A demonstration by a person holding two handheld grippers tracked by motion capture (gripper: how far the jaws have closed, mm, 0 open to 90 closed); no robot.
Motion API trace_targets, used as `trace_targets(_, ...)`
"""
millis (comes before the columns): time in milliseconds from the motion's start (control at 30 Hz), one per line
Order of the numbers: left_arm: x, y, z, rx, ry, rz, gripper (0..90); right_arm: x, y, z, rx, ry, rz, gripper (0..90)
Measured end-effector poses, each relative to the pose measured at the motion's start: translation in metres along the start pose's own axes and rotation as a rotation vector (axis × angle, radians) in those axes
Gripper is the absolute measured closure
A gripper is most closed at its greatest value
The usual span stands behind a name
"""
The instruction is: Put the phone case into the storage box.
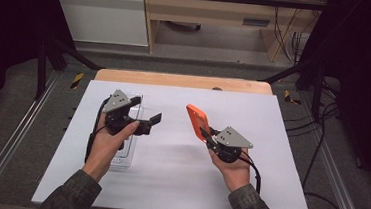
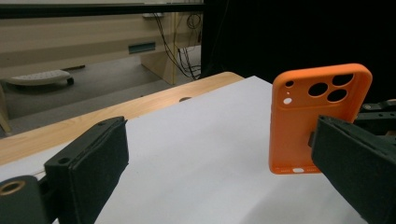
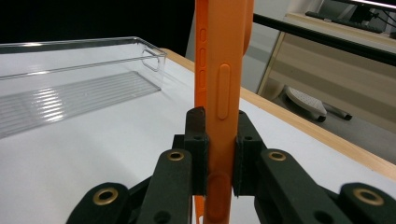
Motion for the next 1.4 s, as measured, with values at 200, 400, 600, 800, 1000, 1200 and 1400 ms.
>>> trace_targets(200,-0.009,-0.008,-0.004,0.001,-0.003,-0.014,3.9,0.005,-0.002,0.002,-0.023,-0.02,0.007,79.6)
trace_targets(400,-0.021,-0.014,-0.004,-0.009,-0.007,-0.036,3.9,0.011,-0.004,0.001,-0.042,-0.062,0.022,79.6)
trace_targets(600,-0.035,-0.018,-0.006,-0.019,-0.006,-0.059,3.8,0.02,-0.007,0.001,-0.044,-0.077,0.032,79.6)
trace_targets(800,-0.052,-0.022,-0.009,-0.032,-0.022,-0.085,3.7,0.029,-0.011,0.005,-0.056,-0.115,0.047,79.6)
trace_targets(1000,-0.06,-0.025,-0.01,-0.038,-0.013,-0.095,2.9,0.036,-0.013,0.006,-0.055,-0.139,0.059,79.5)
trace_targets(1200,-0.063,-0.032,-0.015,-0.021,-0.006,-0.087,2.6,0.043,-0.016,0.006,-0.052,-0.133,0.071,79.5)
trace_targets(1400,-0.06,-0.037,-0.017,-0.019,0.035,-0.061,1.9,0.05,-0.018,0.006,-0.046,-0.138,0.083,79.5)
Point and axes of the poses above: each handheld gripper's, and its own axes: y roughly backward along the jaws, z roughly out of its top, x roughly to its left, the point moved 7 cm from there along -y, roughly forward along the jaws
